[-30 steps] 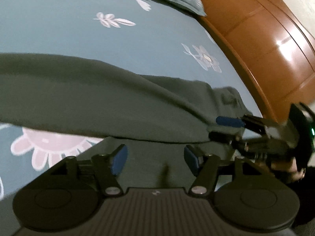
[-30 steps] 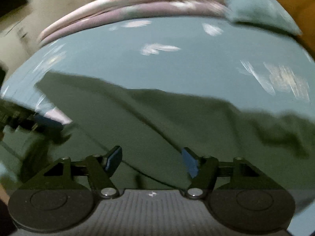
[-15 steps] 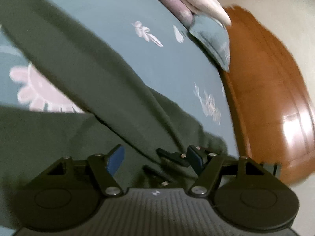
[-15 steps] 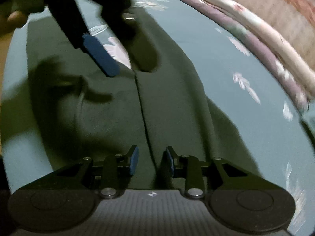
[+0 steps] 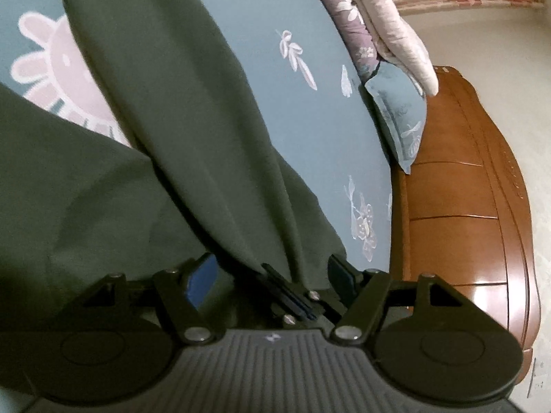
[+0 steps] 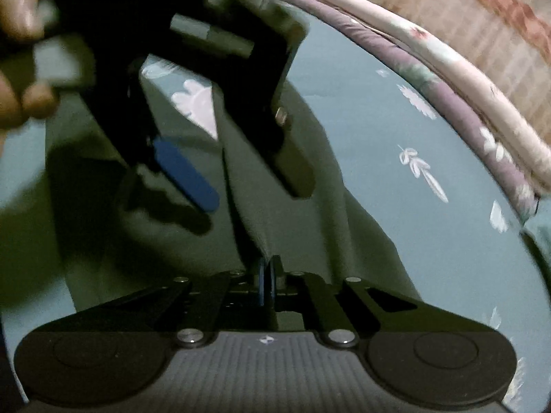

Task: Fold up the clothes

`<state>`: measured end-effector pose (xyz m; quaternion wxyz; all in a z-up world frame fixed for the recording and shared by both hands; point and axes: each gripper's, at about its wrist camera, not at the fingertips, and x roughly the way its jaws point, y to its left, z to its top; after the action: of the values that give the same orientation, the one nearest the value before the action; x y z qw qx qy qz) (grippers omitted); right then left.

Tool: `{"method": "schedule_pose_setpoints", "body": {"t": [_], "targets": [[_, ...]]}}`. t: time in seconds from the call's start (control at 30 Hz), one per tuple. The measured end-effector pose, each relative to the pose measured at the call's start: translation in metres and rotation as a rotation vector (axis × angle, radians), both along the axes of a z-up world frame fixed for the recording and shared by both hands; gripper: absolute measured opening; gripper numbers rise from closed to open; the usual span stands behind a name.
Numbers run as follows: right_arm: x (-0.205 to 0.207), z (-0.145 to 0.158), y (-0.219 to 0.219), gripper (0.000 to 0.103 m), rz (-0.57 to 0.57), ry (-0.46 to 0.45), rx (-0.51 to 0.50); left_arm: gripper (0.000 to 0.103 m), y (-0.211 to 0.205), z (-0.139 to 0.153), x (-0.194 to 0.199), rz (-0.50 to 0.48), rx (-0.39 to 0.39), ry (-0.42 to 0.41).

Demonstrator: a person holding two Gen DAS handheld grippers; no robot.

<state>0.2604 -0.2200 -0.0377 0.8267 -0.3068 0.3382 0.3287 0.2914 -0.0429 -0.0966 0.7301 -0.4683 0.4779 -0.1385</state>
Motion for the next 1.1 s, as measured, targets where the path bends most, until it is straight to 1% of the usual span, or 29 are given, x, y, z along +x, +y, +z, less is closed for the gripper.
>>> {"method": "schedule_pose_setpoints", "body": {"t": [0.1,0.17,0.27,0.37,0.53,0.57,0.63,0.67,0.7,0.77,0.8,0.83,0.87,0.9,0.97,1.0,1.1], "targets": [[0.004,0.004,-0.008,0.004,-0.024,0.022,0.055,0.071,-0.004,-0.015,0.005,0.029,-0.035,0.032],[0.004,0.005,-0.011,0.004,-0.028,0.027,0.072,0.071,-0.005,-0.021,0.007,0.057,-0.052,0.021],[0.005,0.003,-0.015,0.005,-0.034,0.054,0.094,0.071,-0.005,-0.023,0.009,0.100,-0.057,-0.025],[0.003,0.000,-0.018,0.005,-0.045,0.082,0.117,0.071,-0.004,-0.023,0.009,0.132,-0.045,-0.084],[-0.006,-0.005,-0.028,0.007,-0.077,0.114,0.140,0.071,-0.007,-0.022,0.022,0.148,-0.012,-0.156],[-0.008,-0.006,-0.029,0.007,-0.086,0.119,0.142,0.071,-0.007,-0.023,0.022,0.154,-0.013,-0.170],[-0.011,-0.009,-0.032,0.008,-0.102,0.129,0.144,0.071,-0.004,-0.027,0.013,0.173,-0.042,-0.206],[-0.013,-0.009,-0.034,0.008,-0.108,0.132,0.147,0.063,-0.001,-0.030,0.007,0.174,-0.052,-0.223],[-0.010,-0.010,-0.036,0.009,-0.118,0.141,0.154,0.056,0.003,-0.034,0.005,0.180,-0.058,-0.217],[-0.009,-0.010,-0.041,0.010,-0.138,0.158,0.171,0.016,0.014,-0.047,0.011,0.214,-0.073,-0.147],[-0.010,-0.010,-0.044,0.010,-0.145,0.164,0.177,0.009,0.020,-0.055,0.017,0.244,-0.093,-0.103],[-0.011,-0.011,-0.046,0.010,-0.153,0.170,0.183,0.010,0.023,-0.060,0.023,0.256,-0.102,-0.085],[-0.011,-0.011,-0.048,0.010,-0.161,0.176,0.188,0.010,0.021,-0.060,0.026,0.245,-0.094,-0.097],[-0.012,-0.012,-0.051,0.010,-0.169,0.182,0.194,0.010,0.019,-0.059,0.028,0.231,-0.072,-0.110],[-0.014,-0.013,-0.056,0.010,-0.187,0.193,0.209,0.010,0.012,-0.053,0.029,0.195,0.011,-0.140],[-0.015,-0.013,-0.058,0.010,-0.198,0.199,0.218,0.010,0.010,-0.052,0.030,0.184,0.031,-0.145],[-0.013,-0.014,-0.067,0.010,-0.229,0.216,0.260,0.010,0.013,-0.051,0.032,0.169,0.023,-0.120]]}}
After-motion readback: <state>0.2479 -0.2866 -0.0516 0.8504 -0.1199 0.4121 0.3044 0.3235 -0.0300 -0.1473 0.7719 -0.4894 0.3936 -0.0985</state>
